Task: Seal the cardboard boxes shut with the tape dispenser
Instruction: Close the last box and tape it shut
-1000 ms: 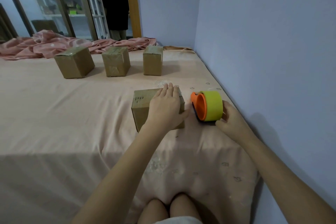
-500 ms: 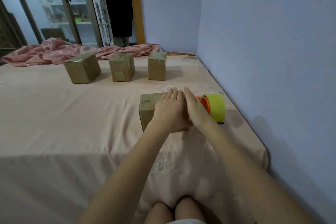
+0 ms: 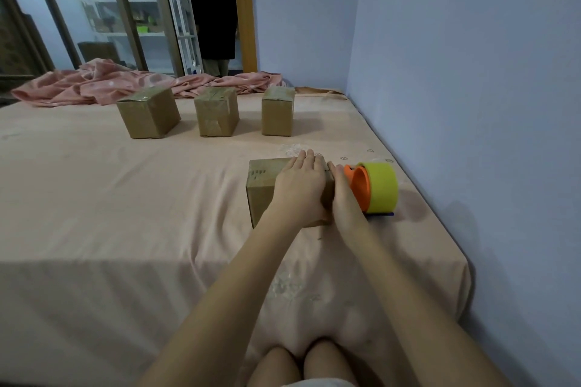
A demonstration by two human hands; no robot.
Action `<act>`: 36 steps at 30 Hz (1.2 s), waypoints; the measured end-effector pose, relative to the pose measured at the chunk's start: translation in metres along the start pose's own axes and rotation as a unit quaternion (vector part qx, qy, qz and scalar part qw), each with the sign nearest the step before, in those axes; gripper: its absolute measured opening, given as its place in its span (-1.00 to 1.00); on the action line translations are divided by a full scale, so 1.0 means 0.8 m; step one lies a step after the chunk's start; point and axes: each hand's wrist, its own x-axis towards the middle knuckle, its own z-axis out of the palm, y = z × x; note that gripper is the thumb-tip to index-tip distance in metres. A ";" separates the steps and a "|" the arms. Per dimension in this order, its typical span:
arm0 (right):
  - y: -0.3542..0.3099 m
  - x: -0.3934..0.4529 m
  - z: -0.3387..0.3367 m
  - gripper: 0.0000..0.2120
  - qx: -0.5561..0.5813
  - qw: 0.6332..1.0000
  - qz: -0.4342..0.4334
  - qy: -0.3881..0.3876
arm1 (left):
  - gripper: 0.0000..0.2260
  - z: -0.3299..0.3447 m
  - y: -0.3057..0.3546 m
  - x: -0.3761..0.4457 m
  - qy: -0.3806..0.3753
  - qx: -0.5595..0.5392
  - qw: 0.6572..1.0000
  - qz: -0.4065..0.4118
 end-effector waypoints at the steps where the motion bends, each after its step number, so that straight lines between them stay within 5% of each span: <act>1: 0.001 -0.002 0.001 -0.60 -0.017 1.000 -0.003 0.008 | -0.18 -0.001 0.000 0.001 -0.005 0.002 1.000 -0.002; 3: 0.000 -0.007 0.002 -0.72 -0.023 1.000 -0.012 0.011 | -0.21 -0.001 -0.001 0.003 -0.012 0.004 1.000 -0.006; 8: -0.008 -0.015 -0.006 -0.62 -0.060 0.997 -0.035 -0.037 | -0.19 -0.001 0.000 0.001 -0.017 -0.006 1.000 -0.015; 12: -0.001 -0.034 -0.007 -0.58 -0.127 0.991 -0.045 -0.002 | -0.13 -0.012 -0.003 0.008 -0.060 -0.129 0.988 -0.051; 15: -0.001 -0.055 -0.005 -0.73 -0.137 0.982 -0.101 0.081 | -0.18 -0.037 -0.022 0.017 -0.090 -0.355 0.925 -0.102; 18: -0.002 -0.072 -0.005 -0.87 -0.264 0.919 -0.240 0.166 | -0.45 -0.055 -0.060 0.020 0.023 -0.532 0.829 -0.173; 21: 0.004 -0.089 0.003 -0.82 -0.308 0.896 -0.267 0.179 | -0.71 -0.049 -0.101 0.011 0.142 -0.576 0.769 -0.239; 25: 0.023 -0.105 0.020 -0.69 -0.385 0.890 -0.206 0.129 | -0.68 -0.007 -0.125 -0.009 0.060 -0.605 0.722 -0.329; 29: 0.022 -0.109 0.030 -0.49 -0.440 0.875 -0.176 0.101 | -0.70 0.016 -0.115 -0.026 0.025 -0.680 0.671 -0.294; 36: 0.010 -0.082 0.010 -0.22 -0.398 0.904 -0.152 0.034 | -0.75 0.022 -0.085 -0.056 0.075 -0.649 0.726 -0.217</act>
